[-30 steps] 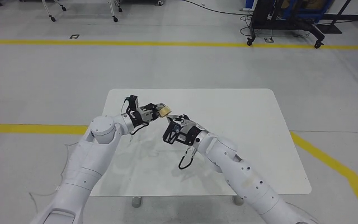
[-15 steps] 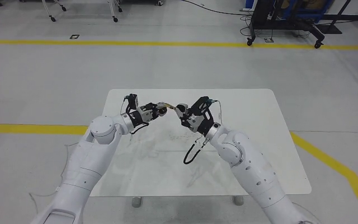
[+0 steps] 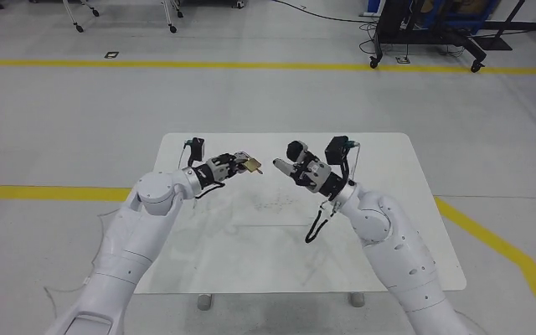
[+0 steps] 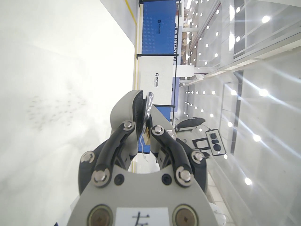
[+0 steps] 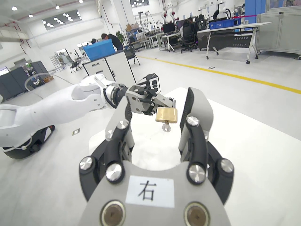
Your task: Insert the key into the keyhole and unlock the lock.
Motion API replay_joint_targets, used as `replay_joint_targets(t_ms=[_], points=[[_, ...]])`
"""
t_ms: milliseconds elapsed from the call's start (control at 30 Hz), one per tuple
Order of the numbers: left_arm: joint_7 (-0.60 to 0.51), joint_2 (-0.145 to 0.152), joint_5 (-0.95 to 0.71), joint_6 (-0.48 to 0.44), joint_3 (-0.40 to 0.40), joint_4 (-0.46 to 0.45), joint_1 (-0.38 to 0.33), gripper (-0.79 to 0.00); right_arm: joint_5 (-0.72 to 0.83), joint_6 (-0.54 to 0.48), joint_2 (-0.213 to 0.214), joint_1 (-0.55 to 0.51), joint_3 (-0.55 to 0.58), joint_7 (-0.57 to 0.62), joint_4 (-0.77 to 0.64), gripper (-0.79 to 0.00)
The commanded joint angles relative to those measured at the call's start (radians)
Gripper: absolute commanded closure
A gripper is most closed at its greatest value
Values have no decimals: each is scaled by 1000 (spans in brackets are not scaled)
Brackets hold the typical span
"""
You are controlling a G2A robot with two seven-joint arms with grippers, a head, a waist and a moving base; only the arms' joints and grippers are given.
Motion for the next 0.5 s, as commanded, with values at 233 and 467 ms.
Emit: replay_joint_targets(t_ms=[233,467], points=[[-107,-16,226,126,165,-22,-48,0,123,-30,40,-156,253,40,-191,-785],[-161,-71,314,173,329,104,-192,0,123,-30,40,-156,253,40,-191,-785]])
